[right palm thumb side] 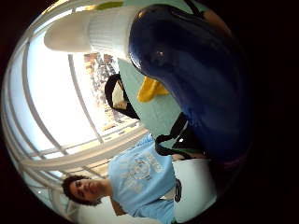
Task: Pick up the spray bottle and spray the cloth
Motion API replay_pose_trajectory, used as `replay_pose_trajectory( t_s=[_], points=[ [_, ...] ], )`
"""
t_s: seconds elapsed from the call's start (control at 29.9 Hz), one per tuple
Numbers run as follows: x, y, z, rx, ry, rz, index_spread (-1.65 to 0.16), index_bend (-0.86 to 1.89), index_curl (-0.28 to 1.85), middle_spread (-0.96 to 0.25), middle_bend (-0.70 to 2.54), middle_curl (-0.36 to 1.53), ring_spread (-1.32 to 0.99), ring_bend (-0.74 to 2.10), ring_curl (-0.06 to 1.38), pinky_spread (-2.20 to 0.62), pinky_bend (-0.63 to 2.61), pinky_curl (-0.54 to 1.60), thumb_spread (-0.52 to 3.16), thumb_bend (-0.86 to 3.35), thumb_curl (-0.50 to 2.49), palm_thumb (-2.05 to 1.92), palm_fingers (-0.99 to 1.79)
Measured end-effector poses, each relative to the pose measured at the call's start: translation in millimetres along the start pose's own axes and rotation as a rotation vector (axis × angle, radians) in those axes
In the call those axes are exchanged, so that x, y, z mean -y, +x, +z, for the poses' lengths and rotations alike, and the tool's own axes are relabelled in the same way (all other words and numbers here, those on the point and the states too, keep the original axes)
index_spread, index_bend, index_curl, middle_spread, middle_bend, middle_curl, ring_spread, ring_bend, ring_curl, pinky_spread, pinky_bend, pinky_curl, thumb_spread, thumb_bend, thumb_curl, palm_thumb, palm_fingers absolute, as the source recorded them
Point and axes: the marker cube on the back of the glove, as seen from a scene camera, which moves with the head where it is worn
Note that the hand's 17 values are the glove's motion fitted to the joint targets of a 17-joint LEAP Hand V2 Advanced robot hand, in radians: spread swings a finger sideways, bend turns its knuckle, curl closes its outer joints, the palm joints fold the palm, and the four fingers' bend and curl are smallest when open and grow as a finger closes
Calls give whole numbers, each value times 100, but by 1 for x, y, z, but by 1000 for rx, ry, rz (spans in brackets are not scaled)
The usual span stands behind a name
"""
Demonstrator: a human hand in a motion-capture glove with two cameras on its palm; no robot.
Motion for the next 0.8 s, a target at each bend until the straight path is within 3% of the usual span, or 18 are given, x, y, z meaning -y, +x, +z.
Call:
replay_pose_trajectory(
  t_s=[0.8],
  points=[
    [7,2,10,6,-75,48,-29,7,17,-4,28,43,6,55,36,20,39,37,86,-2,67,86,97]
  ],
)
